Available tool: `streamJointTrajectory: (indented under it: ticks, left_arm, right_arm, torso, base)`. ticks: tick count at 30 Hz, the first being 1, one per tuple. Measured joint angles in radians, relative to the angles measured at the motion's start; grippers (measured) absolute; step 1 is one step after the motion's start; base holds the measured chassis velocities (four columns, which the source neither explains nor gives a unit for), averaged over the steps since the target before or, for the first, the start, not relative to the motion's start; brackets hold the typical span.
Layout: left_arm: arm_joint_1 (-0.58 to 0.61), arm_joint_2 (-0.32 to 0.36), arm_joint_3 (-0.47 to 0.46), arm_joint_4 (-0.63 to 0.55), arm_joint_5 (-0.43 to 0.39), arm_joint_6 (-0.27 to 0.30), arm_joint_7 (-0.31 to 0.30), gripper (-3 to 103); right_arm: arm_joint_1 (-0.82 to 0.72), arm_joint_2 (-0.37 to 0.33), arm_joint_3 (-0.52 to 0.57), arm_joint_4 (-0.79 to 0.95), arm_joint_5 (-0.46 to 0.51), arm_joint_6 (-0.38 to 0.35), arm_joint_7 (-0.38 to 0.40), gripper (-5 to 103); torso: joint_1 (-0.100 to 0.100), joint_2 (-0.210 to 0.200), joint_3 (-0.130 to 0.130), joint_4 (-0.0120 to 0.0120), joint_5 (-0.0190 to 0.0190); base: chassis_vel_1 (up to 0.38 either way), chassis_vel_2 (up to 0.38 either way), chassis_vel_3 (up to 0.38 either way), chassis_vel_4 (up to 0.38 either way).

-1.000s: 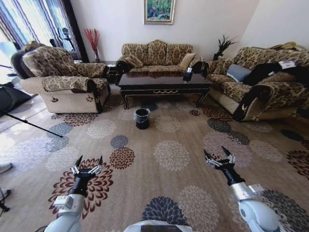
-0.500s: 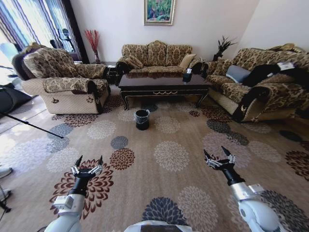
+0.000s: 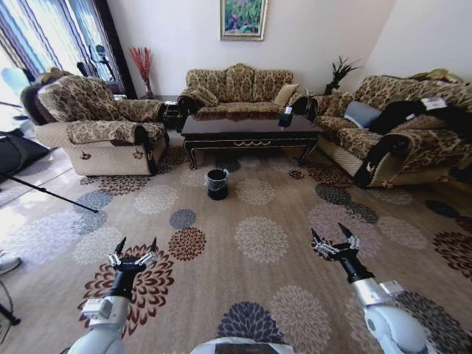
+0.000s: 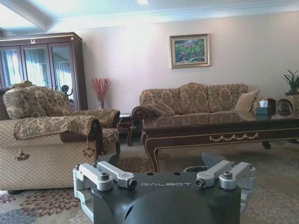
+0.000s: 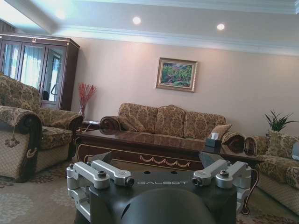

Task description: Move to the front of the table and pick up the trash from the floor, then place it into the trash bin.

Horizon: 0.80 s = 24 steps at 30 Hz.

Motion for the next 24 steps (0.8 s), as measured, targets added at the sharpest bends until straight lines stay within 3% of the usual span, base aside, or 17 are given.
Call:
streamJointTrajectory:
  ticks: [24]
  left_arm:
    - [0.0,0.0,0.0,0.0,0.0,0.0,0.0,100]
  right_arm:
    - [0.0,0.0,0.0,0.0,0.0,0.0,0.0,100]
  torso:
    - [0.044,0.106,0.062,0.0,0.0]
  base:
    - [0.0,0.0,0.0,0.0]
